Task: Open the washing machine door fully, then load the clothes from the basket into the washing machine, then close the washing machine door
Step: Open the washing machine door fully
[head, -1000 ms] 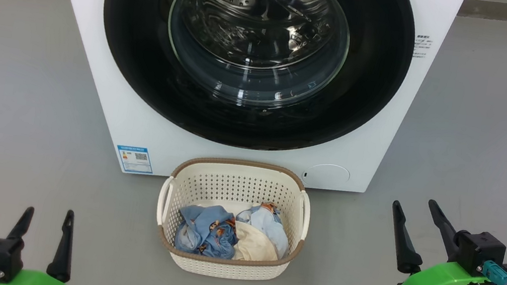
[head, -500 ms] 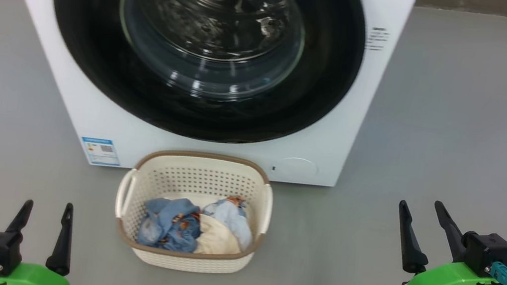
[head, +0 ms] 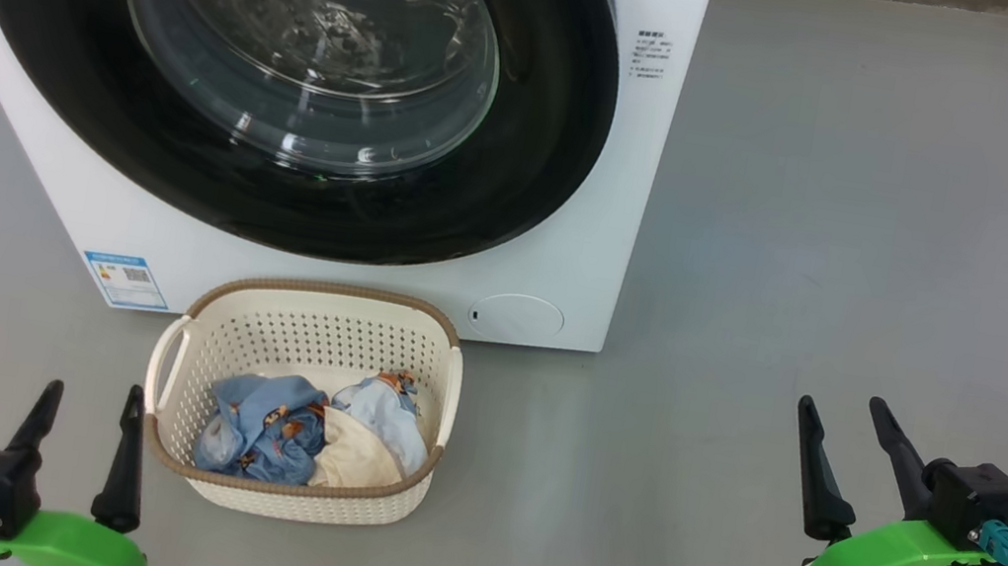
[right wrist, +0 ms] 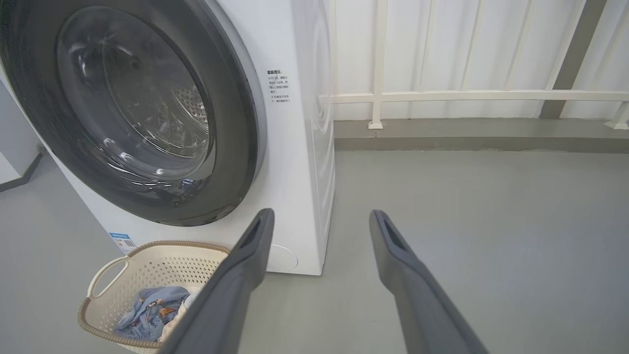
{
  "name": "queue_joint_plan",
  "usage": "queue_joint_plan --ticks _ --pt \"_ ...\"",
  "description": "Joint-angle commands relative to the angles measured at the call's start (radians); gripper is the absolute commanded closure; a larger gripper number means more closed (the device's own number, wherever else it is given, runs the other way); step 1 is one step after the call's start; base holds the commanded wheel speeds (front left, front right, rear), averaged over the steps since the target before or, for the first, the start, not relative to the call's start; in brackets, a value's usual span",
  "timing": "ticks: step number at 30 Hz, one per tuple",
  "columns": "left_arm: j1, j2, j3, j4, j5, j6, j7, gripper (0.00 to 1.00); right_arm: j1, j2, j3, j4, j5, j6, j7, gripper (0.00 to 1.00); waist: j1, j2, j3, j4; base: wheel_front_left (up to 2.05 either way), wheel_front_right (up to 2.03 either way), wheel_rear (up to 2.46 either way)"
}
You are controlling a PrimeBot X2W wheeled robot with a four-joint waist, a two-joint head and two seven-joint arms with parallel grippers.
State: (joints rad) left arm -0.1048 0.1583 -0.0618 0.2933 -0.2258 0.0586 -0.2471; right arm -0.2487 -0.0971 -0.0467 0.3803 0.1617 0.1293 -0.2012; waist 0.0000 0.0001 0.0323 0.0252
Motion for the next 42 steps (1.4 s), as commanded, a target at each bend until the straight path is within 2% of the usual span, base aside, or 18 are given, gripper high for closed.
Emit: queue_joint_plan --ticks 1,28,37,42 --pt "-0.045 0.022 0.034 -0.024 0.000 0.007 -0.012 0.00 -0.030 -0.001 0.022 -0.026 0.004 0.001 -0.011 0.00 0.0000 -0.0001 0.002 0.000 0.14 0.14 -0.27" --pt "-0.025 -0.004 0.037 -0.064 0.002 -0.009 -0.015 0.00 -0.059 -0.006 -0.005 -0.039 0.018 0.001 -0.019 0.00 0.0000 -0.0001 0.027 0.015 0.00 0.00 0.00" --pt "-0.034 -0.006 0.018 -0.044 0.010 -0.019 -0.015 0.00 -0.182 -0.038 -0.041 -0.073 0.126 0.001 -0.015 0.00 0.0000 -0.0001 0.049 0.028 0.00 0.00 0.00" --pt "-0.043 -0.010 0.010 -0.041 0.013 -0.023 -0.015 0.00 -0.319 -0.038 -0.097 -0.082 0.274 0.001 0.012 0.00 0.0000 -0.0001 0.061 0.035 0.00 0.00 0.00"
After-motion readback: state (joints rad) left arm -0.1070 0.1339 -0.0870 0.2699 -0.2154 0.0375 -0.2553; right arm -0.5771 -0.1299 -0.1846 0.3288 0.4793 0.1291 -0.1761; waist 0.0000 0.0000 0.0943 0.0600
